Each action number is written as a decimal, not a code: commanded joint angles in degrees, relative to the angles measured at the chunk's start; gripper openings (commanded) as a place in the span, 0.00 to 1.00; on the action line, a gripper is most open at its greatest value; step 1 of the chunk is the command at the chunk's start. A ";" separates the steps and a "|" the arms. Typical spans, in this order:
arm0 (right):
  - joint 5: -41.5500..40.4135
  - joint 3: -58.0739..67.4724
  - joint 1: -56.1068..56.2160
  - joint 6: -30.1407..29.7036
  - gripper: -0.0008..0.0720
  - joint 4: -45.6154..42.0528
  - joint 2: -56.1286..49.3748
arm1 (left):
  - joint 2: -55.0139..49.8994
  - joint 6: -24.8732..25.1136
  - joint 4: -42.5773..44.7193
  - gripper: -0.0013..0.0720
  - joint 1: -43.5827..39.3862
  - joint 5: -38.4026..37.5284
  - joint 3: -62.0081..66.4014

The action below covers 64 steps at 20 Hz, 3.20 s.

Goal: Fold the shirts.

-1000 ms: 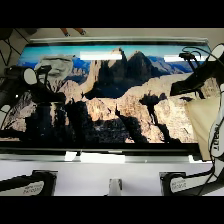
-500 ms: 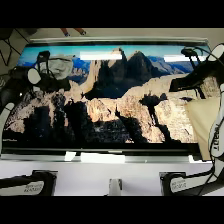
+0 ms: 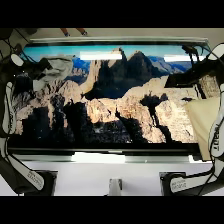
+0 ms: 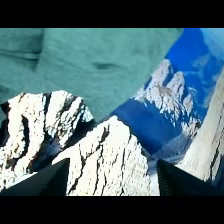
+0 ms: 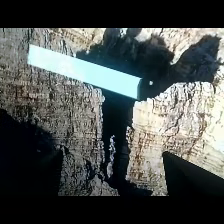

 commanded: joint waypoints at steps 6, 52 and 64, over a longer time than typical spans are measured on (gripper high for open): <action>-1.95 -0.02 0.02 0.26 0.94 3.76 -0.04 | -7.80 4.11 -8.76 0.86 4.13 17.70 -1.92; 9.64 -5.46 -0.61 -8.83 0.91 -6.64 31.91 | 30.67 6.62 -0.31 0.22 -52.50 7.32 -34.40; 8.72 -44.72 -0.61 -15.23 0.91 7.34 32.22 | 31.71 15.28 -1.97 1.00 -24.37 -31.19 -41.77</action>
